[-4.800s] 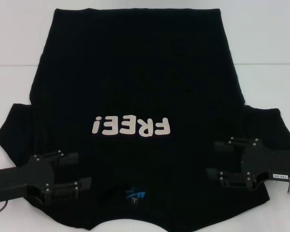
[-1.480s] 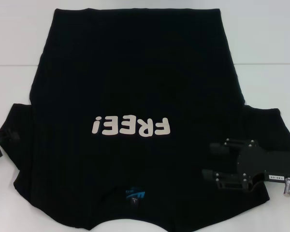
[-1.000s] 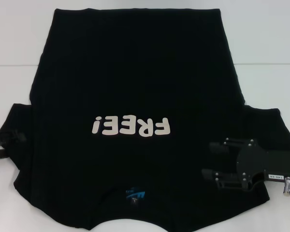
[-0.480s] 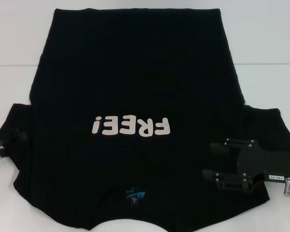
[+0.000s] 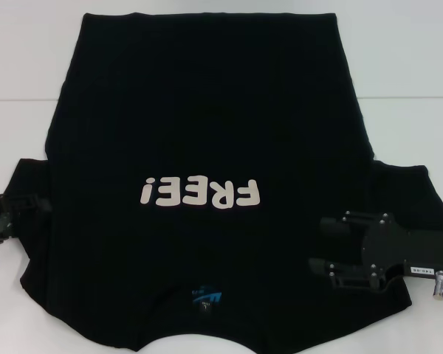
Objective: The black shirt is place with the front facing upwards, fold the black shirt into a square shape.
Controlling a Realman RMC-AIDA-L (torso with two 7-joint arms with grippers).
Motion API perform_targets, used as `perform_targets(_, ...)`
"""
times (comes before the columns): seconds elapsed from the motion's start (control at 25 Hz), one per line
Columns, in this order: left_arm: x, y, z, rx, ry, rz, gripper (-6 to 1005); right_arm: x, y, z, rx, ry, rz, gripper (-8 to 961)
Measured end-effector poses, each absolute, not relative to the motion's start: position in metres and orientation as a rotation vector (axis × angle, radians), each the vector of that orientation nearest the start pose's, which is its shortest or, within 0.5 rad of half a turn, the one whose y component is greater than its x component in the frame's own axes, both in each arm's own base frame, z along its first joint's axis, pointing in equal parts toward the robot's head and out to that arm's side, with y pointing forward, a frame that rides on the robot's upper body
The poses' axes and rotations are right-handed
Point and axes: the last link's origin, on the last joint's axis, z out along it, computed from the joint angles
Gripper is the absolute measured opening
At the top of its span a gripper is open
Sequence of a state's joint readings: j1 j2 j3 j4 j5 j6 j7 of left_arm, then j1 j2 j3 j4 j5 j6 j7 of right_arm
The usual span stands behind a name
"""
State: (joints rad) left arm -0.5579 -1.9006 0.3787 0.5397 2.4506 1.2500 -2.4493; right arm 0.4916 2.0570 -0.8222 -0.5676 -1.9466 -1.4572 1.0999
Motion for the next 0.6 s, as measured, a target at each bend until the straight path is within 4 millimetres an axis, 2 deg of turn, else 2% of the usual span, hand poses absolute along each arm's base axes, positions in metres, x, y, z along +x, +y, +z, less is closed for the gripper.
perform_targets(0.6, -0.3767, 0.3493, 0.0736, 2.373, 2.698, 0.57, 786, 0.2812, 0.3187, -0.0217, -2.771, 0.343, 0.552, 759)
